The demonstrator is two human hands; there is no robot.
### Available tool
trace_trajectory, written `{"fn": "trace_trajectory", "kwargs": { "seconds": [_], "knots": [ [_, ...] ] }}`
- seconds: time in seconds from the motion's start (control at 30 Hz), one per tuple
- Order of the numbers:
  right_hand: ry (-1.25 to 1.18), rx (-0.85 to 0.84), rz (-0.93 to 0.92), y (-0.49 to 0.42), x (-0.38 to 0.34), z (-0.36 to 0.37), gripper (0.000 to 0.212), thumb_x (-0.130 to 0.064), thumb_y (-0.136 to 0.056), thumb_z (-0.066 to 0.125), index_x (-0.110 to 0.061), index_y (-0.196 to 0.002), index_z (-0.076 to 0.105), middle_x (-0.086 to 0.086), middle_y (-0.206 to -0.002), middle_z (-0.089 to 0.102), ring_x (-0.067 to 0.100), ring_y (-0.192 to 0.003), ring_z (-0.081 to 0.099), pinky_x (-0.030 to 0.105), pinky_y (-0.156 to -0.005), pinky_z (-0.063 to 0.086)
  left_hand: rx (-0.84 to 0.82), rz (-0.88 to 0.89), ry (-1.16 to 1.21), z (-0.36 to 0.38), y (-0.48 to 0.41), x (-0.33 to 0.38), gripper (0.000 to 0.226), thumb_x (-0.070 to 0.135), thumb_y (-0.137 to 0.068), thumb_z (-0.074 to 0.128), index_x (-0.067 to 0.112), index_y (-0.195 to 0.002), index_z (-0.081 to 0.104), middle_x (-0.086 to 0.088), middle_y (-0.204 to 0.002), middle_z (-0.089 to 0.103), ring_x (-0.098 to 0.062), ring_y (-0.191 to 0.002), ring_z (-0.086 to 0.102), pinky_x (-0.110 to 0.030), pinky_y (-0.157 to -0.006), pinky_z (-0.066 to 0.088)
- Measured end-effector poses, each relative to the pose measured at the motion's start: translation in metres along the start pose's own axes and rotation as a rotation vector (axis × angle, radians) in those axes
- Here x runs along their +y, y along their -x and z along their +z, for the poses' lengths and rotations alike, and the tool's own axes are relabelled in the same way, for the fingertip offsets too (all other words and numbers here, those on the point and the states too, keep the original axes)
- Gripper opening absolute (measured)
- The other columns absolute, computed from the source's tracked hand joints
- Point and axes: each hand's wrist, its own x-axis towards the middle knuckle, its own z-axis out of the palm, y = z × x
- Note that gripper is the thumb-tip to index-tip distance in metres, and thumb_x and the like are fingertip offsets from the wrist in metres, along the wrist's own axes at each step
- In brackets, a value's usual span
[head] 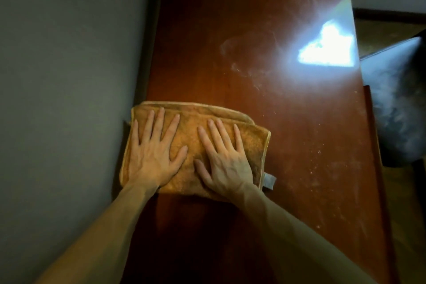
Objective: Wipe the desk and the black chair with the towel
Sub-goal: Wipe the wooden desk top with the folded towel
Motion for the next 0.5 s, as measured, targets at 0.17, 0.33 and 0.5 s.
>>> {"fn": "trace_trajectory", "kwargs": {
  "seconds": [0.17, 0.33, 0.5],
  "knots": [
    [-0.029, -0.033, -0.022, 0.057, -0.025, 0.011, 0.076, -0.057, -0.103, 0.038, -0.018, -0.164, 0.019, 0.01, -0.172, 0.012, 0.025, -0.16, 0.0, 0.058, -0.126, 0.009, -0.028, -0.021, -0.013, 0.006, 0.069, 0.007, 0.082, 0.066, -0.095, 0.032, 0.026, -0.166, 0.019, -0.013, -0.173, 0.013, -0.029, -0.161, 0.007, -0.061, -0.127, 0.01],
    [-0.043, -0.072, -0.024, 0.109, -0.047, 0.019, 0.075, -0.059, -0.103, 0.035, -0.02, -0.165, 0.017, 0.009, -0.172, 0.01, 0.025, -0.16, -0.001, 0.057, -0.127, 0.009, -0.031, -0.025, 0.007, 0.013, 0.128, 0.012, 0.081, 0.065, -0.095, 0.034, 0.026, -0.165, 0.021, -0.012, -0.173, 0.013, -0.029, -0.161, 0.009, -0.062, -0.126, 0.012],
    [-0.066, -0.155, 0.003, 0.168, -0.073, 0.027, 0.078, -0.06, -0.103, 0.036, -0.022, -0.166, 0.009, 0.008, -0.173, 0.001, 0.025, -0.159, -0.007, 0.057, -0.127, 0.004, -0.058, 0.015, 0.02, 0.017, 0.186, 0.017, 0.083, 0.065, -0.093, 0.036, 0.025, -0.165, 0.023, -0.013, -0.173, 0.013, -0.031, -0.161, 0.009, -0.062, -0.126, 0.013]
  ]
}}
